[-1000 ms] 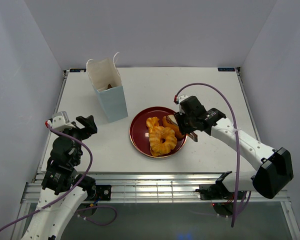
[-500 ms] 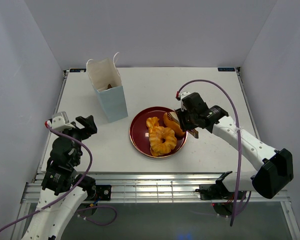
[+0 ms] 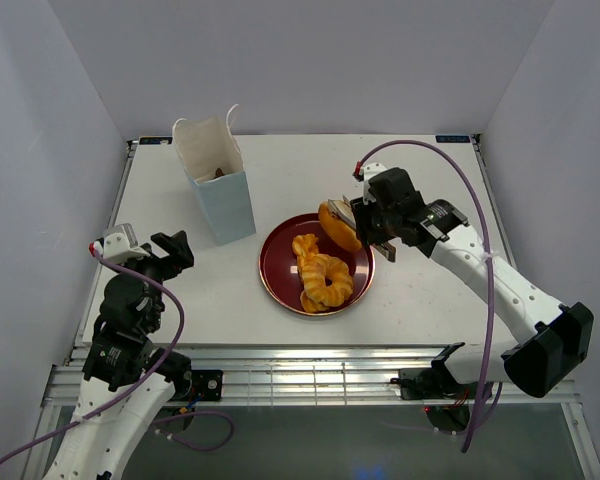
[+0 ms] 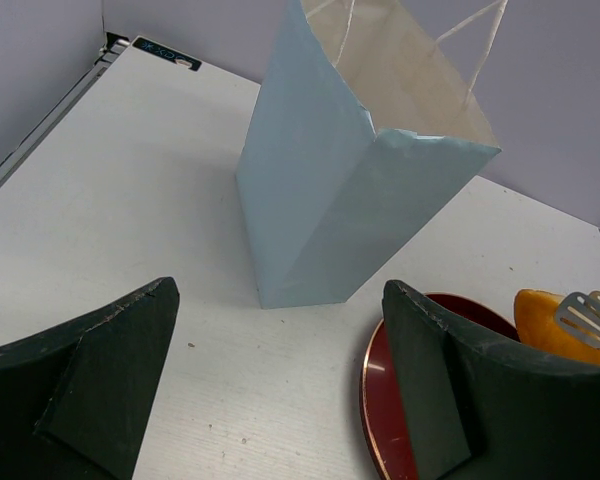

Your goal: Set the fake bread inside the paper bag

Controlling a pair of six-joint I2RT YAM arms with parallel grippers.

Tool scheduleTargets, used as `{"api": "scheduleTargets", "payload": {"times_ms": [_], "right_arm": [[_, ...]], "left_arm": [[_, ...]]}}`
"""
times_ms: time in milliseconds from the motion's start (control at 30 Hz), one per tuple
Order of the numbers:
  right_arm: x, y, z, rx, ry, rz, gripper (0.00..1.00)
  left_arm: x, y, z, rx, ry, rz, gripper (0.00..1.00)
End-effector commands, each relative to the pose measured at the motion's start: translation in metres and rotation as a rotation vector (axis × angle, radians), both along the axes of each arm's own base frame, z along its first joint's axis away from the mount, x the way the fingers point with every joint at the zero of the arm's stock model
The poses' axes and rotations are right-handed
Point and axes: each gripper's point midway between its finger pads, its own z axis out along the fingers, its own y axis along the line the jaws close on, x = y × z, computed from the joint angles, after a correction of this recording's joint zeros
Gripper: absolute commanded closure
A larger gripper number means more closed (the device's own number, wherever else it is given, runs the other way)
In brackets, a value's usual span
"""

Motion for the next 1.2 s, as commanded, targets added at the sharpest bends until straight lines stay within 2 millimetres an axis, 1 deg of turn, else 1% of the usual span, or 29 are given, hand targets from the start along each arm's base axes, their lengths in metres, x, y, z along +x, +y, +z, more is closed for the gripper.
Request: {"api": "scheduleTargets", "payload": {"times_ms": [0,33,267,333,433,567,600,633,667,700,767,800,867,900,933,967,1000,1033,1067,1167], "right_arm": [[0.006,0.011,0.040,0.088,-0.074,0.019,0.81],[0.005,0.015,0.046,0.109,-0.077,0.036,0.81],[-0.008,0.030,0.072,0.208,-0.093,0.117,0.79],[-0.018,0.044,0.080,0.259,-0.086,0.187,0.79],[-0.027,0.056,0.094,0.314,-0.092,0.256,0.78],[-0.036,0.072,0.119,0.387,-0.115,0.324,0.77],[-0.037,0.074,0.129,0.406,-0.133,0.338,0.77],[-0.040,0.078,0.136,0.427,-0.132,0.359,0.77],[-0.040,0.082,0.140,0.440,-0.136,0.372,0.77],[-0.042,0.085,0.151,0.463,-0.149,0.394,0.77],[-0.041,0.092,0.157,0.482,-0.149,0.414,0.77],[-0.042,0.096,0.167,0.501,-0.159,0.431,0.77],[-0.040,0.103,0.169,0.514,-0.154,0.444,0.77],[-0.040,0.105,0.174,0.526,-0.162,0.453,0.77],[-0.041,0.109,0.183,0.545,-0.174,0.471,0.77],[-0.039,0.113,0.185,0.552,-0.170,0.477,0.77],[-0.039,0.116,0.190,0.568,-0.177,0.487,0.77],[-0.040,0.119,0.200,0.584,-0.192,0.499,0.77],[-0.038,0.122,0.201,0.594,-0.189,0.499,0.77],[-0.037,0.130,0.216,0.630,-0.222,0.527,0.77]], "left_arm": [[0.000,-0.001,-0.001,0.001,-0.004,-0.007,0.07],[0.000,-0.001,-0.001,0.001,-0.004,-0.005,0.07],[-0.001,0.001,0.000,-0.003,-0.009,0.006,0.07],[-0.001,0.002,-0.001,-0.002,-0.008,0.009,0.07],[0.000,0.002,-0.001,-0.001,-0.005,0.013,0.07],[0.000,0.003,-0.002,0.000,-0.001,0.019,0.07],[-0.001,0.004,-0.001,-0.002,-0.004,0.023,0.07],[-0.001,0.004,-0.002,-0.001,-0.002,0.023,0.07],[0.000,0.004,-0.002,-0.001,-0.002,0.024,0.07],[0.000,0.004,-0.002,0.000,0.000,0.023,0.07],[0.001,0.003,-0.003,0.001,0.003,0.023,0.07],[0.001,0.004,-0.003,0.001,0.003,0.024,0.07],[0.001,0.003,-0.004,0.002,0.006,0.023,0.07],[0.001,0.004,-0.003,0.002,0.005,0.026,0.07],[0.001,0.004,-0.003,0.002,0.005,0.024,0.07],[0.001,0.004,-0.003,0.002,0.005,0.027,0.07],[0.001,0.004,-0.003,0.002,0.005,0.026,0.07],[0.001,0.004,-0.003,0.001,0.003,0.027,0.07],[0.001,0.004,-0.003,0.002,0.005,0.029,0.07],[0.001,0.004,-0.004,0.003,0.007,0.027,0.07]]}}
